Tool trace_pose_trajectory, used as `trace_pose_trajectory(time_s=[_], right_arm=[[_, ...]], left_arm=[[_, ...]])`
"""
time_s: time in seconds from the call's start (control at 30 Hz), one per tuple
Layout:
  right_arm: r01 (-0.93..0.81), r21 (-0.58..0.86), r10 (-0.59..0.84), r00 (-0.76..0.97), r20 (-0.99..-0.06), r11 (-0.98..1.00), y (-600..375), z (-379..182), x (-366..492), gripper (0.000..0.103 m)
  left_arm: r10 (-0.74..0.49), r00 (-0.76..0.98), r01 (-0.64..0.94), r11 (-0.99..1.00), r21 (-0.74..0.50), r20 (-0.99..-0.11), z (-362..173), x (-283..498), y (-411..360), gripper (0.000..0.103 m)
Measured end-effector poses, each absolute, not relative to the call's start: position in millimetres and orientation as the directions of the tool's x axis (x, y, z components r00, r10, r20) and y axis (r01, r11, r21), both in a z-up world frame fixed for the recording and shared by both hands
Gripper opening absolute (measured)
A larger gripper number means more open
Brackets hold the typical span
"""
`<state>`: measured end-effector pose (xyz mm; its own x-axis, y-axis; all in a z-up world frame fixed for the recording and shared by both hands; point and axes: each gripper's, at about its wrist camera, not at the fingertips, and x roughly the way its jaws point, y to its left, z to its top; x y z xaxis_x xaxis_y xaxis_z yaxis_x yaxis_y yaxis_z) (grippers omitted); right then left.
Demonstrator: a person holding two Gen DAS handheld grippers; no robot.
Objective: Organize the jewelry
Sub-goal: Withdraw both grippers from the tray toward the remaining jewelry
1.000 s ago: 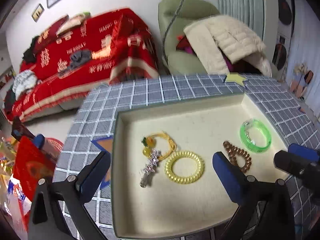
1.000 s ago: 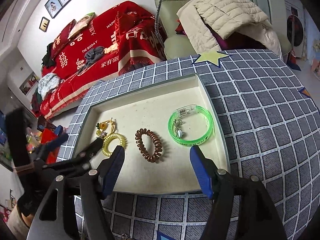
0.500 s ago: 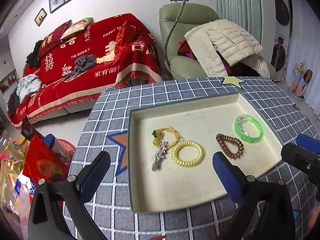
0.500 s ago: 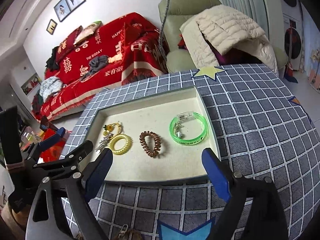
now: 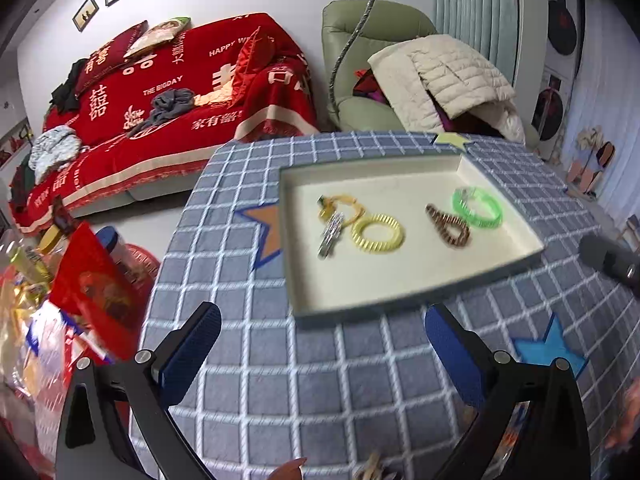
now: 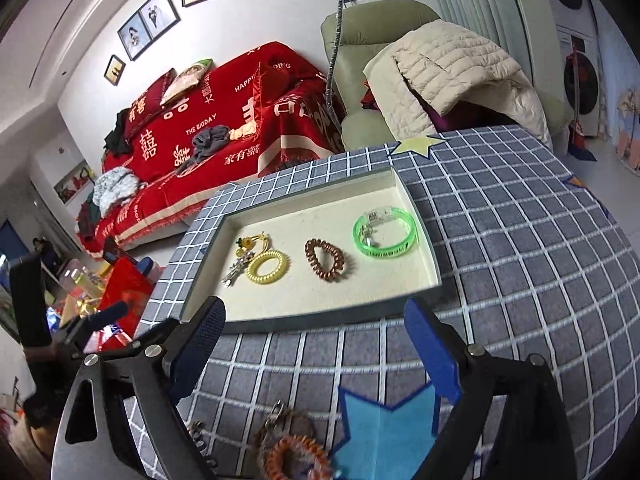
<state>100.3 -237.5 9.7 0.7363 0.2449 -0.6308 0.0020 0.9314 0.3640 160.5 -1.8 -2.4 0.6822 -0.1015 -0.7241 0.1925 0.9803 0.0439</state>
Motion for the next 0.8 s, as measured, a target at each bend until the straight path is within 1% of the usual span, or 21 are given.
trace_pose_trajectory(time_s=[0.1, 0.2, 0.27, 0.47, 0.63, 0.8], right_arm=[[0.005, 0.338, 0.232, 0.717, -0.657, 0.941, -234, 8, 92, 0.092], [0.007, 0.292, 0.204, 0.701, -0.684, 0.956, -229, 6, 82, 0.093], [-0.001, 0.286, 0.210, 0.681, -0.701, 0.958, -228, 1, 76, 0.093], [0.011, 0.308, 0.235, 0.621, -0.748, 0.951, -229, -22, 51, 0.093], [0.020, 0.302, 0.236, 0.575, -0.783, 0.953, -228, -41, 31, 0.093], [0.010, 0.261, 0.213, 0.548, -0.809, 0.965, -223, -53, 16, 0.093]], left_arm=[[-0.065, 0.688, 0.175, 0.982, 0.077, -0.723, -9, 143, 5, 0.103], [-0.046, 0.685, 0.160, 0.983, 0.088, -0.727, -14, 127, 12, 0.103], [-0.037, 0.685, 0.146, 0.985, 0.088, -0.728, -17, 121, 17, 0.103], [-0.030, 0.666, 0.120, 0.990, 0.068, -0.745, -32, 98, 33, 0.103], [-0.064, 0.634, 0.128, 0.992, 0.023, -0.771, -44, 83, 43, 0.103], [-0.051, 0.624, 0.153, 0.986, 0.058, -0.779, -55, 71, 39, 0.103]])
